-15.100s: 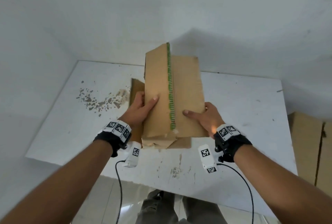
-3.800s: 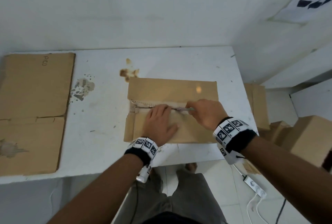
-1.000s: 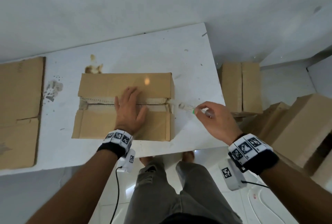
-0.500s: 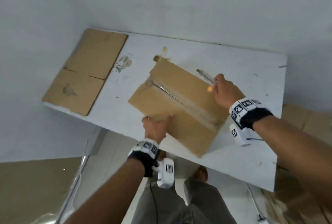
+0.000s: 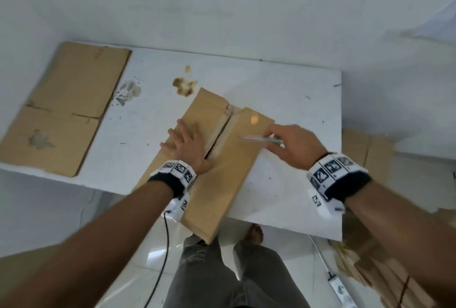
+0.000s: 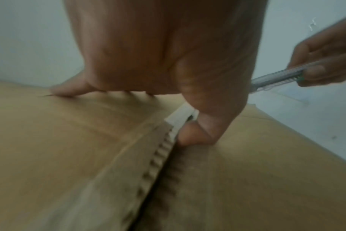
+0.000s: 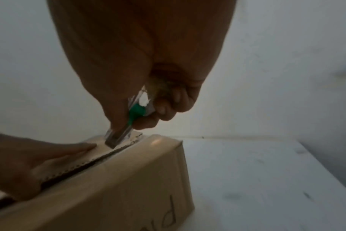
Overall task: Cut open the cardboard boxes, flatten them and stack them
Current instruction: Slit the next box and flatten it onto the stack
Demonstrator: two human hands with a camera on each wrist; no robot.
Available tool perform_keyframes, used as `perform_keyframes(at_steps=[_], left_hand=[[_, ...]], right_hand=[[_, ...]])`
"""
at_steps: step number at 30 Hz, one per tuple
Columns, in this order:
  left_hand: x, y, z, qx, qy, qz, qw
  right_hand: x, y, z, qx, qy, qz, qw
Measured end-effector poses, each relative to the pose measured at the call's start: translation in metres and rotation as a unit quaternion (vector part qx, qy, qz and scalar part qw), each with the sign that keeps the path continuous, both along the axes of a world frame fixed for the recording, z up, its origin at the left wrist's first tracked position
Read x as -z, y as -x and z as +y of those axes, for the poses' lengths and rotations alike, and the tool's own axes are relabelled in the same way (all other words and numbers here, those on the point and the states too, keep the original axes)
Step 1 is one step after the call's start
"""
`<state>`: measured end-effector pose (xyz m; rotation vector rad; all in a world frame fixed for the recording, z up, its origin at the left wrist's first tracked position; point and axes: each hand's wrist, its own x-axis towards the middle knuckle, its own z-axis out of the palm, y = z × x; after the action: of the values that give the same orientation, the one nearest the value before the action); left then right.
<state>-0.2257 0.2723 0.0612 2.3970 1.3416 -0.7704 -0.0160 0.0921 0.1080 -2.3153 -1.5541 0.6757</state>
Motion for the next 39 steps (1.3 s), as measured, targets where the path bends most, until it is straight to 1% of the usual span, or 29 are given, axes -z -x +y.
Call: perform_keyframes(at_steps=[1, 2, 6, 9, 10, 12, 15, 18, 22, 26, 30, 32, 34, 35, 36, 37, 38, 39], left_hand=[[0.002, 0.003, -0.001, -0.004, -0.002, -0.018, 1.0], [0.002, 0.005, -0.002, -0.005, 0.003, -0.045, 0.999], [0.002, 0.026, 0.005, 0.007, 0.007, -0.158, 0.987], [0.004, 0.04, 0.002, 0.03, 0.011, -0.18, 0.983], [0.003, 0.045, 0.001, 0.036, 0.011, -0.182, 0.983], [0.002, 0.051, 0.001, 0.047, 0.01, -0.197, 0.979], [-0.001, 0.05, 0.006, 0.064, 0.021, -0.234, 0.97], [-0.005, 0.038, 0.013, 0.077, 0.03, -0.251, 0.965], [-0.01, 0.027, 0.02, 0.105, 0.033, -0.254, 0.961], [-0.009, 0.026, 0.021, 0.111, 0.027, -0.252, 0.961], [0.001, 0.029, 0.018, 0.13, 0.002, -0.246, 0.961], [0.004, 0.032, 0.018, 0.133, -0.002, -0.235, 0.963], [0.004, 0.036, 0.022, 0.129, -0.005, -0.22, 0.967], [0.003, 0.036, 0.023, 0.13, -0.008, -0.208, 0.969], [0.001, 0.035, 0.022, 0.134, -0.014, -0.19, 0.972], [-0.001, 0.031, 0.02, 0.142, -0.03, -0.163, 0.976], [-0.005, 0.025, 0.016, 0.153, -0.054, -0.126, 0.979], [-0.009, 0.017, 0.011, 0.162, -0.079, -0.084, 0.98]], right_hand=[[-0.005, -0.002, 0.012, -0.029, 0.008, -0.041, 0.999], [-0.009, 0.0, 0.023, -0.051, 0.013, -0.06, 0.997], [-0.01, 0.022, 0.065, -0.116, 0.001, -0.092, 0.989], [-0.001, 0.03, 0.085, -0.135, -0.005, -0.11, 0.985], [0.001, 0.025, 0.089, -0.125, -0.002, -0.119, 0.985], [0.002, 0.005, 0.09, -0.079, 0.005, -0.15, 0.986], [0.005, -0.021, 0.073, -0.032, -0.013, -0.181, 0.983], [0.012, -0.02, 0.05, 0.031, -0.037, -0.165, 0.985], [0.024, -0.009, 0.028, 0.111, -0.043, -0.159, 0.98], [0.026, -0.007, 0.017, 0.111, -0.052, -0.142, 0.982], [0.021, -0.007, 0.005, 0.097, -0.009, -0.083, 0.992], [0.018, -0.012, -0.008, 0.089, -0.001, -0.03, 0.996], [0.016, -0.017, -0.022, 0.102, -0.001, 0.045, 0.994], [0.015, -0.018, -0.027, 0.129, -0.004, 0.099, 0.987], [0.015, -0.017, -0.029, 0.166, -0.009, 0.163, 0.973], [0.017, -0.015, -0.03, 0.208, -0.017, 0.223, 0.952], [0.02, -0.012, -0.027, 0.248, -0.025, 0.264, 0.932], [0.025, -0.008, -0.022, 0.277, -0.026, 0.276, 0.92]])
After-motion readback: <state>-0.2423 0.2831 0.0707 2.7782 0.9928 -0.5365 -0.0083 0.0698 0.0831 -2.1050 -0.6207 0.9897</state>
